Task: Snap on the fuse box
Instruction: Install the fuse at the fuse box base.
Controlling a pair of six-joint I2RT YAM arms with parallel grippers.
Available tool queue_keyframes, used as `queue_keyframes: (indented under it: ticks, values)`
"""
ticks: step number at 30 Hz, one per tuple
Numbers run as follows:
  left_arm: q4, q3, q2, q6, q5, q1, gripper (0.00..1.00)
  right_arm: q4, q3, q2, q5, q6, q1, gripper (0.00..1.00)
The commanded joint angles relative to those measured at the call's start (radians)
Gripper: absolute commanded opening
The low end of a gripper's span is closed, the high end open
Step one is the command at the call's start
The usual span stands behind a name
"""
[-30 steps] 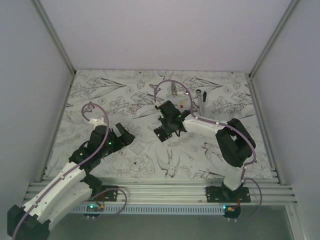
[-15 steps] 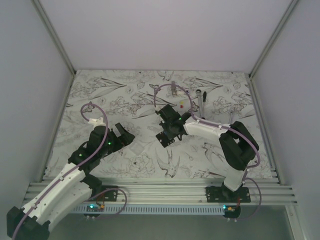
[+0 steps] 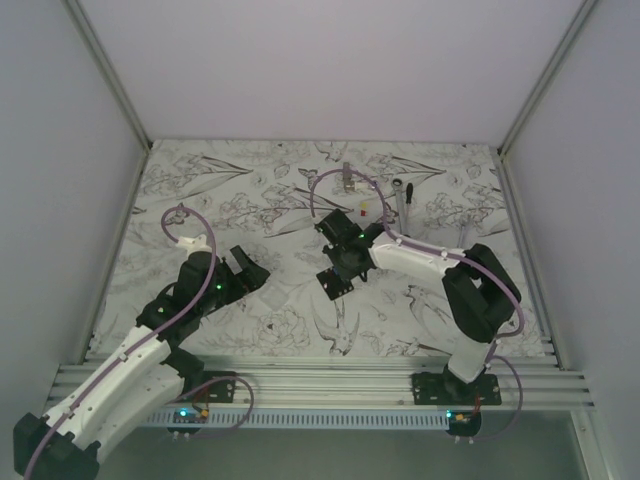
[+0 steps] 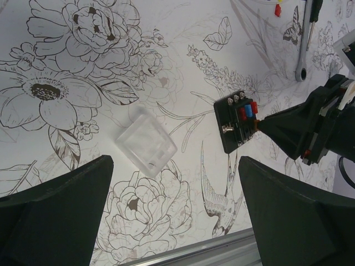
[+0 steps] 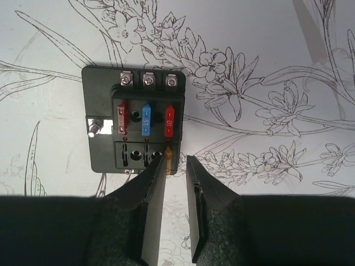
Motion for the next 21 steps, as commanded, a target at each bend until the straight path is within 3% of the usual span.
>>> queue_keyframes:
  ticks: [1,10,21]
  values:
    - [-0.007,0.0,0.003,0.0,0.009,0.009,1.0,-0.012,0.0,-0.049,-0.004,0.012,0.007,0.27]
    - [-0.007,-0.002,0.004,-0.005,0.01,0.009,1.0,0.039,-0.05,-0.058,-0.059,0.015,0.005,0.29]
    - [-0.007,-0.003,0.003,-0.007,0.016,0.009,1.0,0.033,-0.064,-0.062,-0.033,0.024,0.006,0.22]
